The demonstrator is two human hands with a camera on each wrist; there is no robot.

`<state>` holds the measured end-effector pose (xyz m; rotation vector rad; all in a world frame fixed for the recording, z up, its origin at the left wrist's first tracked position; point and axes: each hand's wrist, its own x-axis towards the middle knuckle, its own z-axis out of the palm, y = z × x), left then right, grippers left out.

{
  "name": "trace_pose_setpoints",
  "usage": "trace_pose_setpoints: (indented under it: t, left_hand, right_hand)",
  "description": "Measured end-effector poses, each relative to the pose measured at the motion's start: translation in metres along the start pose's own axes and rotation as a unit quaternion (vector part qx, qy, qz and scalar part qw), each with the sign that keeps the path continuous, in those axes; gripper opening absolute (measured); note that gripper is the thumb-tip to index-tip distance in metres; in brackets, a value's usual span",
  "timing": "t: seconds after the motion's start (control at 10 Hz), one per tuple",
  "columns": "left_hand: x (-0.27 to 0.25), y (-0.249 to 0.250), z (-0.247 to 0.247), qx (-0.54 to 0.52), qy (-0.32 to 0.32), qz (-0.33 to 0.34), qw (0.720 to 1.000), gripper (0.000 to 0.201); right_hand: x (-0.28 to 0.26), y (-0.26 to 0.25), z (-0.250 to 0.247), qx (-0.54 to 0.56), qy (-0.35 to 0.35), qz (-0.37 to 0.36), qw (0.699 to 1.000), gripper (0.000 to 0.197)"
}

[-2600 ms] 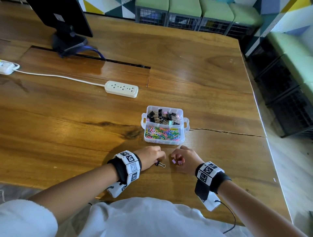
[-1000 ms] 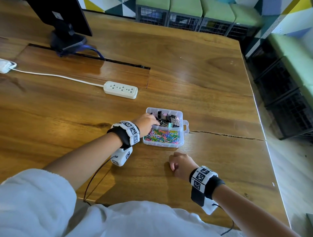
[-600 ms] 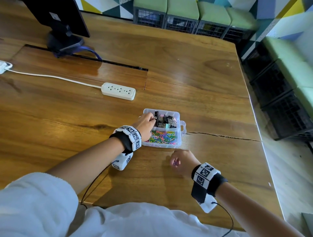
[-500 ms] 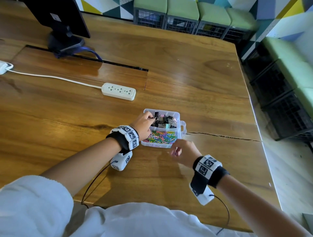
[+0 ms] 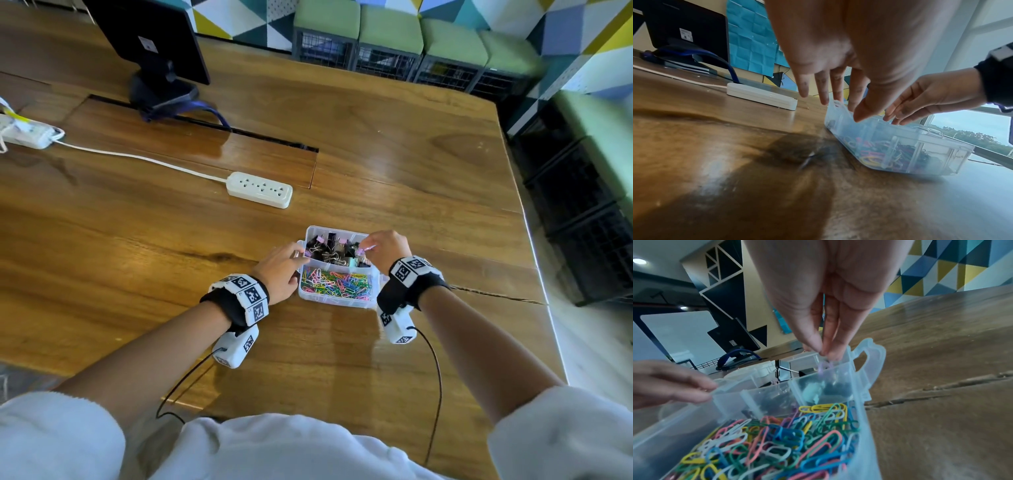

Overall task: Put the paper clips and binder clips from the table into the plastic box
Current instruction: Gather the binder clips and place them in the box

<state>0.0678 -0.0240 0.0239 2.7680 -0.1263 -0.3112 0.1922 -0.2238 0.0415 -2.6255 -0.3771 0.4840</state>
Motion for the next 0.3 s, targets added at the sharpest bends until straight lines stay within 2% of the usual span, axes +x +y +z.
trace_pose_setpoints:
  t: [0.2,0.3]
  left_hand:
    - [-0.002,-0.002,-0.001,-0.021,0.008,0.008,1.0,0.048]
    - [-0.005,-0.002,-0.001,-0.043,0.028,0.013,0.999,0.048]
  right_hand:
    - [-0.02,0.009,-0.003,0.035,0.01,-0.012,0.999,0.026]
    - [-0.037,0.019,-0.012,0.055,0.03,0.004,0.998,0.024]
